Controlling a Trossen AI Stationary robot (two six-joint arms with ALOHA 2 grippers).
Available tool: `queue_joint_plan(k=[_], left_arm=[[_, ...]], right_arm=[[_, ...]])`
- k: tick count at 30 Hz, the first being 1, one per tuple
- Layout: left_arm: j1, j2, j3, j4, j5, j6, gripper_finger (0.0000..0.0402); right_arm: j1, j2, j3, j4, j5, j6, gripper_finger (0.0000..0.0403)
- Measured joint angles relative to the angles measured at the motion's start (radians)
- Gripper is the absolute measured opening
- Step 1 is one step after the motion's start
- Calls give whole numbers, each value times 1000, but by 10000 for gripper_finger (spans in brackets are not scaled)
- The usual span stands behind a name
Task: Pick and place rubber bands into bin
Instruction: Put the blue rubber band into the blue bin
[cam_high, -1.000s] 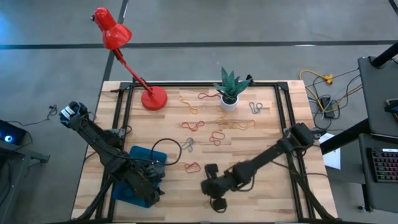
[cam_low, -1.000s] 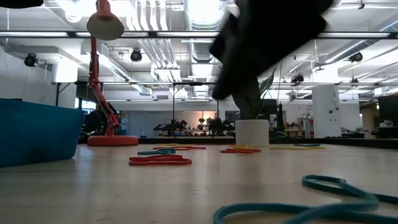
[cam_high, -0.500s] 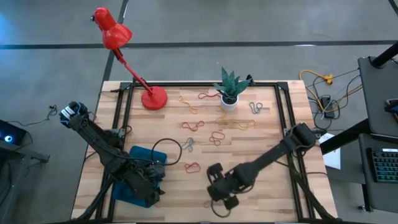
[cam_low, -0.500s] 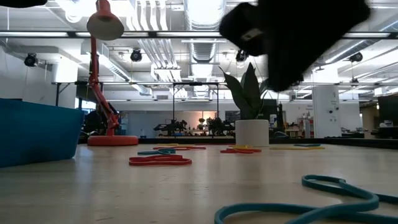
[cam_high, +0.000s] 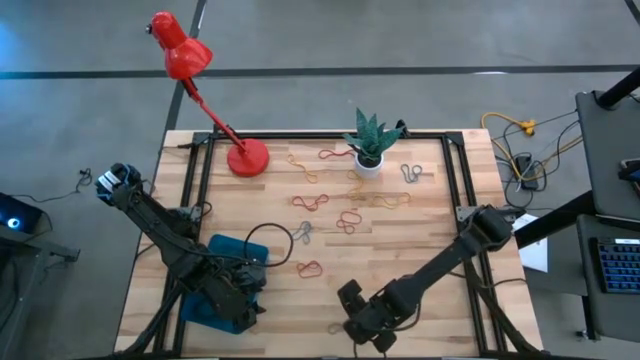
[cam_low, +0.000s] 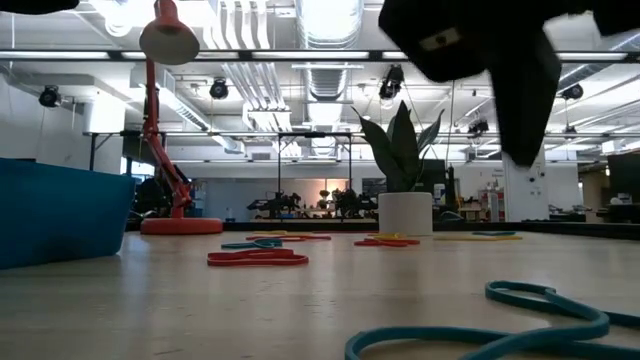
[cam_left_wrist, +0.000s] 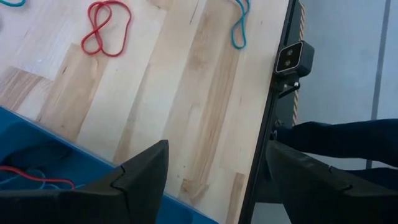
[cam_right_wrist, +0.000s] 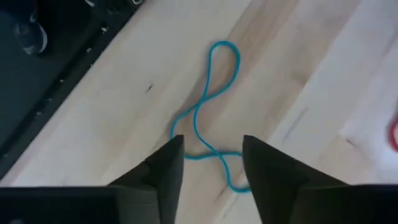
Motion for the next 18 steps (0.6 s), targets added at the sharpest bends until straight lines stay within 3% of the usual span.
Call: queue_joint_plan(k=[8,18], left_arm=[[0,0,-2,4,0,-1,254],[0,0,-4,12,0,0,254]], right_arm=[[2,54,-14,50,-8,-23,173],[2,98,-21,65,-11,-51,123]])
